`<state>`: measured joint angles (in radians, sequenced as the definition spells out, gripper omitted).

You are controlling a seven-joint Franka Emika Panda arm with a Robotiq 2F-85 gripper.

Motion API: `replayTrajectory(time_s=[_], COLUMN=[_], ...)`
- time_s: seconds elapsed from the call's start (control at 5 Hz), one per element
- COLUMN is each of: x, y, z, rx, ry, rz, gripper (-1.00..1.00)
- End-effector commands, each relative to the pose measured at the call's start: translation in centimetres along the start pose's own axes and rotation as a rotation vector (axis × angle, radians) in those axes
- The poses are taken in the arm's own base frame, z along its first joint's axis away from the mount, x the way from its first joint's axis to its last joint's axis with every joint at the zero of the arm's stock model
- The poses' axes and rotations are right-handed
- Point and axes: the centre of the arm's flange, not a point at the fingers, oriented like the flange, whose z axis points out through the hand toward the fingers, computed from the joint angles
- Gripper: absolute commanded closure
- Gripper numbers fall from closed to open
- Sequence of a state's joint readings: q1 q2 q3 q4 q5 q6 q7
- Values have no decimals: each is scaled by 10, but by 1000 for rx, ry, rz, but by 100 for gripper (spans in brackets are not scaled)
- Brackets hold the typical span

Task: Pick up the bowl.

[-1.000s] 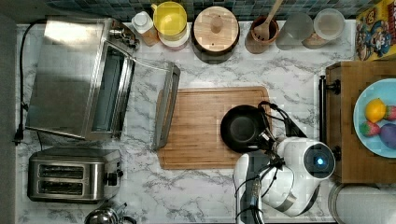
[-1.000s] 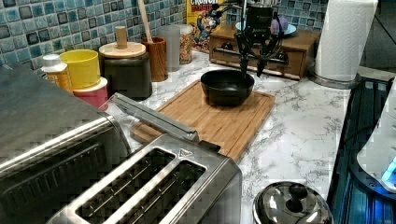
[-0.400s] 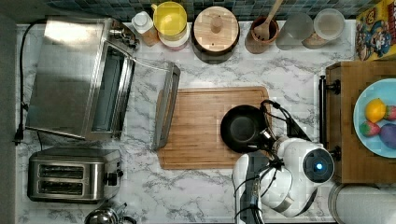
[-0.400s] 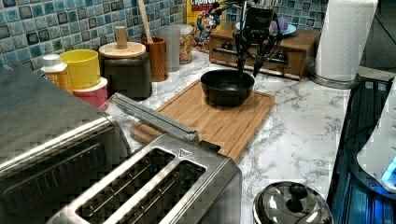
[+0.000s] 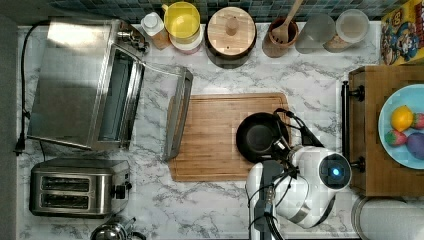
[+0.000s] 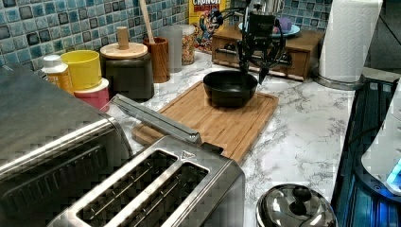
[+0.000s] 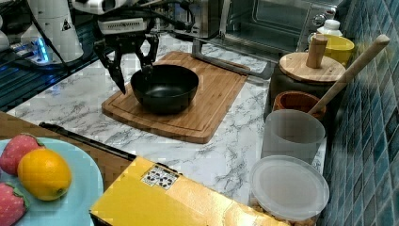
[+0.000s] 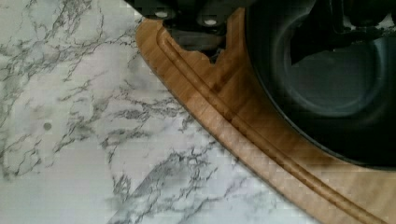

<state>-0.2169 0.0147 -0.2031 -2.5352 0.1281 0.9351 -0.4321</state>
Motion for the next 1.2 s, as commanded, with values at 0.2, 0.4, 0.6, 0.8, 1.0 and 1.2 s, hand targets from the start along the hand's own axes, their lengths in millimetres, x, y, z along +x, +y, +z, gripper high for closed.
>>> replayTrajectory(time_s=[0.2, 0.4, 0.6, 0.8, 1.0, 1.2], x=[5, 4, 2, 3, 6, 6], y=[-12, -13, -10, -13, -30, -59], z=[-2, -6, -7, -26, -90, -143], rx=[5, 2, -1, 28, 135, 161], ry=[26, 43, 50, 38, 132, 207], rz=[-31, -20, -11, -10, -11, -18], gripper=[100, 100, 100, 100, 100, 100])
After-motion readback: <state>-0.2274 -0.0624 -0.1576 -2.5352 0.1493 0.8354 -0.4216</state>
